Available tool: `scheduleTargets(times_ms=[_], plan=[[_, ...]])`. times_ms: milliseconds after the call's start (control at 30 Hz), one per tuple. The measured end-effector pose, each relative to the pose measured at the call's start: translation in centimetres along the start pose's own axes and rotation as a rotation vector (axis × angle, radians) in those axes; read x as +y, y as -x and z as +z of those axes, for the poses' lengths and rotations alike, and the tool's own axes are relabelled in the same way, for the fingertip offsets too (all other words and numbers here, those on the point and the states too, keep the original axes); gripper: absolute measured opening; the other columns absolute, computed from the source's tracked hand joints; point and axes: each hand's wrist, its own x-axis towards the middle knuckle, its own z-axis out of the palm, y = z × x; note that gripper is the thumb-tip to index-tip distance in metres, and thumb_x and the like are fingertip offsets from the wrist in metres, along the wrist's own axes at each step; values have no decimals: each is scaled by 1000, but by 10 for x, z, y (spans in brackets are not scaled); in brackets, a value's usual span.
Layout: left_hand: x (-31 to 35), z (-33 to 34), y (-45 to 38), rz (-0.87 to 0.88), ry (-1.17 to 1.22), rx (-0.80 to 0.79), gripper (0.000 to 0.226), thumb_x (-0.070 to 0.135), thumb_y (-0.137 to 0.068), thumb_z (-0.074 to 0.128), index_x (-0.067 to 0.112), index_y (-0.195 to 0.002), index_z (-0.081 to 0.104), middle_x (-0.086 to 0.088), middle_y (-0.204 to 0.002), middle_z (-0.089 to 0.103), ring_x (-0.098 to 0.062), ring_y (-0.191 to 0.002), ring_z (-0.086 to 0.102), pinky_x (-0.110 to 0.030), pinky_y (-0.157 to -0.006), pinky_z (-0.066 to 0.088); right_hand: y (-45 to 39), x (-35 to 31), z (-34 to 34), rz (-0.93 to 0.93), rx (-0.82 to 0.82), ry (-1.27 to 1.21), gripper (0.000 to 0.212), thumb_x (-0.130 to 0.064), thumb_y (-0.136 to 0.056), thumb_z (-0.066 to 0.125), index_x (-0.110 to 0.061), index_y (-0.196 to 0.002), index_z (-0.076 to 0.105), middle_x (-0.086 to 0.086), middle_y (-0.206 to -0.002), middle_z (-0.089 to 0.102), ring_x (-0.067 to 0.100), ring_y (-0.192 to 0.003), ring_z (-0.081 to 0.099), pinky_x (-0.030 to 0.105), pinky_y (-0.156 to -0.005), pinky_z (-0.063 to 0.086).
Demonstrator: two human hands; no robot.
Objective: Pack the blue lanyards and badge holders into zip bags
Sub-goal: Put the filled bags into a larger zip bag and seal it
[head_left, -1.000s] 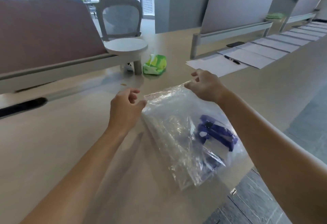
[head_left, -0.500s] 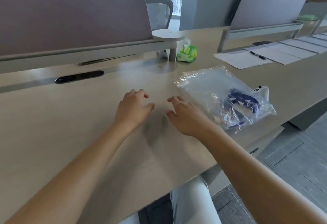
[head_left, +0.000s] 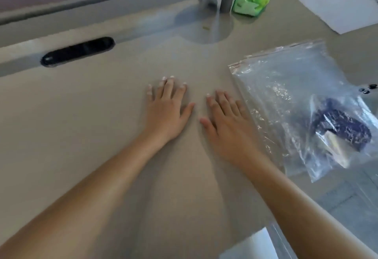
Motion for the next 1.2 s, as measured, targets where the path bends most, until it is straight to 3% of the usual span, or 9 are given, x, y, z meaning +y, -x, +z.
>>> scheduleTargets(times_ms=[100, 167, 333, 533, 733, 867, 967, 1100, 1200], plan=[[5, -17, 3, -48, 45, -147, 66, 54, -97, 37, 19, -152, 41, -17, -164, 26, -35, -153, 20, -60, -122, 13, -1, -6, -12, 58, -136, -56, 67, -53, -107, 29, -21, -165, 16, 7, -173, 9, 22, -160, 4, 42, -127, 0], [14, -38, 5, -86, 51, -275, 62, 45, -97, 51, 17, -151, 40, -17, -163, 27, -36, -152, 21, -55, -121, 18, -2, -9, -30, 83, -260, -94, 67, -50, -107, 33, -21, -164, 16, 6, -173, 7, 22, -160, 2, 42, -127, 2], [52, -109, 19, -216, 228, -278, 42, 32, -93, 61, 13, -129, 60, -13, -130, 57, -34, -129, 47, -45, -103, 45, 4, -11, -109, 212, -509, -309, 54, -35, -106, 43, -14, -154, 32, 13, -164, 26, 36, -149, 32, 49, -111, 38], [105, -155, 25, -366, 294, -242, 26, 24, -95, 59, 13, -118, 64, -12, -120, 60, -34, -119, 53, -43, -96, 47, 29, 32, -181, 244, -447, -396, 56, -34, -107, 40, -13, -158, 30, 10, -161, 36, 33, -143, 42, 51, -110, 43], [171, -153, 4, -514, 388, -273, 30, 31, -98, 57, 15, -122, 62, -9, -126, 58, -30, -122, 52, -40, -97, 45, 33, 101, -208, 280, -321, -398, 49, -35, -106, 48, -15, -150, 43, 8, -151, 47, 30, -132, 51, 46, -98, 48], [204, -134, -10, -685, 533, -286, 42, 43, -96, 61, 15, -128, 59, -9, -129, 59, -27, -122, 55, -36, -98, 44, 20, 143, -209, 339, -211, -397, 52, -28, -99, 58, -5, -145, 48, 14, -140, 51, 32, -129, 48, 43, -105, 43], [215, -117, -26, -781, 608, -292, 59, 50, -93, 63, 12, -136, 54, -9, -137, 59, -26, -126, 55, -35, -105, 44, 1, 171, -205, 370, -182, -389, 61, -28, -95, 63, -4, -148, 45, 17, -144, 50, 35, -133, 44, 44, -108, 38], [221, -95, -51, -854, 678, -286, 75, 56, -88, 68, 8, -143, 48, -10, -140, 56, -27, -127, 54, -37, -108, 43, -26, 201, -190, 494, -247, -427, 80, -44, -92, 69, -4, -152, 34, 18, -147, 46, 38, -134, 45, 50, -102, 43], [221, -80, -69, -859, 683, -228, 79, 53, -87, 70, 10, -148, 43, -10, -145, 51, -27, -132, 51, -36, -109, 42, -47, 217, -178, 566, -277, -545, 96, -51, -89, 73, -6, -158, 24, 17, -158, 37, 36, -144, 39, 49, -113, 37]])
